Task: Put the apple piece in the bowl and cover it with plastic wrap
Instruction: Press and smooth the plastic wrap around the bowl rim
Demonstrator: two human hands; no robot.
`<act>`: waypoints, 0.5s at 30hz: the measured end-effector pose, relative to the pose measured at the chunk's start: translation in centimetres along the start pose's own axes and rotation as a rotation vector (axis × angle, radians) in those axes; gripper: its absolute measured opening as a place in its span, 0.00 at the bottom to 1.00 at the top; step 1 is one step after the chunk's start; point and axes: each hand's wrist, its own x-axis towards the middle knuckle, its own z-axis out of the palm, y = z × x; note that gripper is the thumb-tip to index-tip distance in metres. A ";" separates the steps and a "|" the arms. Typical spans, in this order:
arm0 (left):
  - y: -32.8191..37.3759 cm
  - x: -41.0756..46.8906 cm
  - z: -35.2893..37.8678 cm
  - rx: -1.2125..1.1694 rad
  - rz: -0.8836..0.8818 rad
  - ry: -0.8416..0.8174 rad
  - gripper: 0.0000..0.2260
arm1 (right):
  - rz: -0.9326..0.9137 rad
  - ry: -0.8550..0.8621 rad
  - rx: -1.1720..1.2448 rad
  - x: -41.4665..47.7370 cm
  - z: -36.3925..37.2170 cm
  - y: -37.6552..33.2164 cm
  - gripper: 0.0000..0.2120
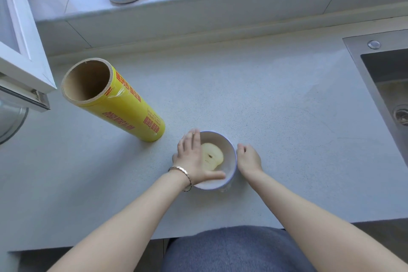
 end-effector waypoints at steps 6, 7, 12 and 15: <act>-2.9 1.8 -0.8 -0.745 -0.519 0.009 0.37 | 0.082 -0.329 0.448 -2.3 -0.8 0.3 0.20; -3.0 1.7 -0.7 -0.780 -0.534 0.006 0.34 | 0.056 -0.358 0.461 -2.5 -1.0 0.3 0.18; -2.4 0.0 -0.3 -0.873 -0.516 0.045 0.27 | -0.086 -0.361 0.494 -4.2 -1.9 0.6 0.09; -2.3 -1.6 -0.3 -1.141 -0.456 0.031 0.29 | -0.147 -0.371 0.538 -5.6 -2.6 0.3 0.09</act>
